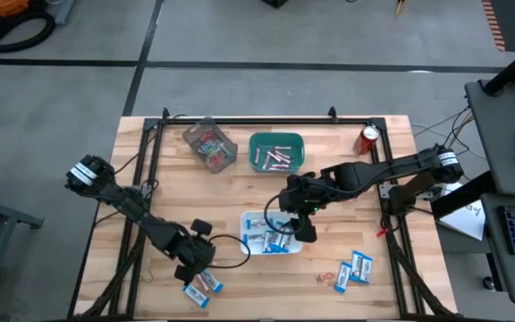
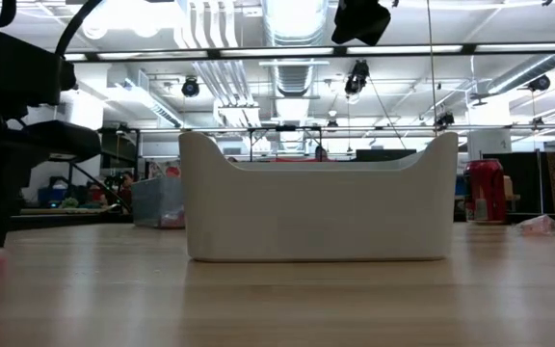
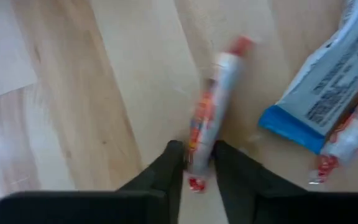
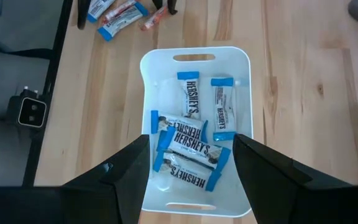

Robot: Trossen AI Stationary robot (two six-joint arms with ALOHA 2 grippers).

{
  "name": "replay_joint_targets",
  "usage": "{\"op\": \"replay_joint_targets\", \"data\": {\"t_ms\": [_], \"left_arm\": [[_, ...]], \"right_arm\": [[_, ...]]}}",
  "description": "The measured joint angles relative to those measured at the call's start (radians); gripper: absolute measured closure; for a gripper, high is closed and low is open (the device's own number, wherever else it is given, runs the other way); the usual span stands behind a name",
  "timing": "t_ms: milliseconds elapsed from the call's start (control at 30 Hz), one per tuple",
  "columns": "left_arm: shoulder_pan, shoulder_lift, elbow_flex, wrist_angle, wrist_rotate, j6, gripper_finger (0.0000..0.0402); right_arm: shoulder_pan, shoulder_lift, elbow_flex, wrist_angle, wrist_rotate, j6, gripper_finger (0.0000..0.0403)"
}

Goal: Sort candy
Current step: Put the white candy into the green bin

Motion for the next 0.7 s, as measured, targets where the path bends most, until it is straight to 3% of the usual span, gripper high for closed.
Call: {"op": "replay_joint_targets", "data": {"t_ms": [200,467,700], "left_arm": [[0.001,-0.004,-0.001,-0.008,-0.012,-0.004,0.0390],[-0.001,-0.074,-0.004,-0.038,-0.022,-0.011,0.0386],[-0.002,-0.253,-0.004,-0.044,-0.188,-0.012,0.0389]], "right_arm": [[0.001,0.000,-0.019,0.009,0.000,-0.001,0.0184],[0.002,0.000,-0.098,0.100,0.000,-0.005,0.0184],[0.002,0.000,-0.202,0.338,0.002,-0.048,0.0184]]}}
